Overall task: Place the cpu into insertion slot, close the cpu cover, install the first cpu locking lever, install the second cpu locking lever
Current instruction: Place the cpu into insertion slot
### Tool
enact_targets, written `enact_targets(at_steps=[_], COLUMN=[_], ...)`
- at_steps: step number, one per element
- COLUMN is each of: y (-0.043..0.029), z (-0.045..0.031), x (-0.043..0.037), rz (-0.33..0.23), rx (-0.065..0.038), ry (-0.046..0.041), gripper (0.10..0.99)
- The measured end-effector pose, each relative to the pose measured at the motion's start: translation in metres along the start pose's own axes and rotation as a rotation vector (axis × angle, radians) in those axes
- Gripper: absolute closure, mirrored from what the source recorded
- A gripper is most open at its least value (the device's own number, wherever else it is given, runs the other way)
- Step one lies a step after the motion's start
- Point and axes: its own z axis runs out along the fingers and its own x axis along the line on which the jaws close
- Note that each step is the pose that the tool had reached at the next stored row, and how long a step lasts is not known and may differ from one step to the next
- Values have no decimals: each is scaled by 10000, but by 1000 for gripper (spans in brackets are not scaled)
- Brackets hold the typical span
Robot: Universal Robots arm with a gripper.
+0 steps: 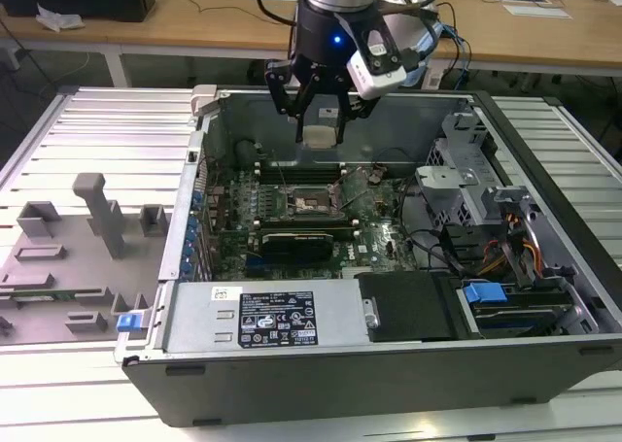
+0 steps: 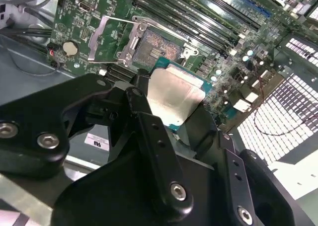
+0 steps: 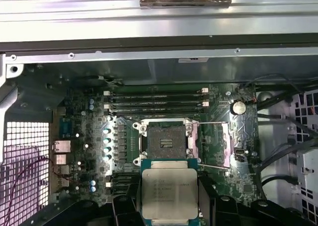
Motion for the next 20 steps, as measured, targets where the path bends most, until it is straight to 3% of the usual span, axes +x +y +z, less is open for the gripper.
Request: enact_targets(at_steps=[3,11,20], y=[-4,-11,-19], z=[52,125,218], x=[-1,-3,-4], rz=[1052,2984,5562], rx=[-21,-59,-109], ry=[-91,-259,-482], gripper=[545,545,545])
